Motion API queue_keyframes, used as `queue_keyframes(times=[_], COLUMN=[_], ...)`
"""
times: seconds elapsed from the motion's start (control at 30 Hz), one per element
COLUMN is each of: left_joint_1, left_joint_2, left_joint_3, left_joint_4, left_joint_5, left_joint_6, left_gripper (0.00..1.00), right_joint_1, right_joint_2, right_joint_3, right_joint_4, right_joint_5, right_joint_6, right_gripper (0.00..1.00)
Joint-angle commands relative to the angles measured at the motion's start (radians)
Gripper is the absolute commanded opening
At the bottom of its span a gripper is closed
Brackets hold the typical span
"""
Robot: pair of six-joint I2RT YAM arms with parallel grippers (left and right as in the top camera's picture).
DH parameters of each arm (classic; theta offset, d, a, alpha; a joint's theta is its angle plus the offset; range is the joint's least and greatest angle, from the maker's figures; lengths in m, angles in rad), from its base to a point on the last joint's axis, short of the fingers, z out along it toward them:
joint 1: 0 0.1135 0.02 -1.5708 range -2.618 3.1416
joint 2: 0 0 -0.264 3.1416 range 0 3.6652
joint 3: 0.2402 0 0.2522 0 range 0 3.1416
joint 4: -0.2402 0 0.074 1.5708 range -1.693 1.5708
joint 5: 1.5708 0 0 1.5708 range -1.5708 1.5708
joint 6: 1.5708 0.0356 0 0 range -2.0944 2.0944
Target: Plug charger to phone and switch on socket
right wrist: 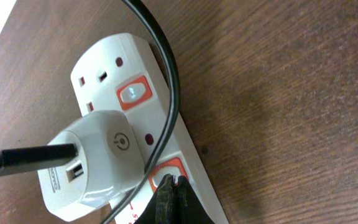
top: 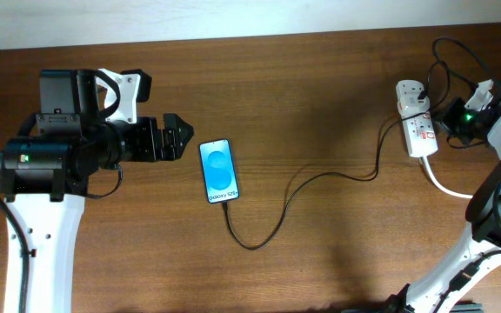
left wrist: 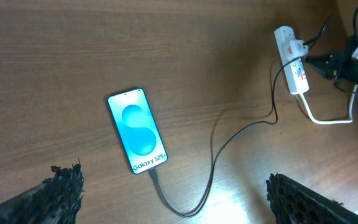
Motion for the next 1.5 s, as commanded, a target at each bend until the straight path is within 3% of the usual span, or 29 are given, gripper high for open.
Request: queue_keyframes(times=[0.0,0.7,1.47], left_joint_1=[0.005,0.005,0.005], left_joint_2=[-0.007,-0.007,-0.007], left_joint_3=[0.009,0.009,0.009], left_joint_4=[0.000,0.000,0.000], left_joint_5=[-0.004,-0.004,-0.004], left_joint_6=[0.001,0.001,0.001], left_gripper=[0.99,0.99,0.99], right_joint_1=[0.009,0.068,0.069], right_joint_2=[0.022,0.063,0.080], right_joint_3=[-0.010,-0.010,-0.011], right_joint_4=[0.015,0.075,-0.022], right_joint_5=[-0.047,-0.058,-0.057], right_joint_6=[-0.006,0.000,0.043], right_gripper=[0.04,0.04,0.04])
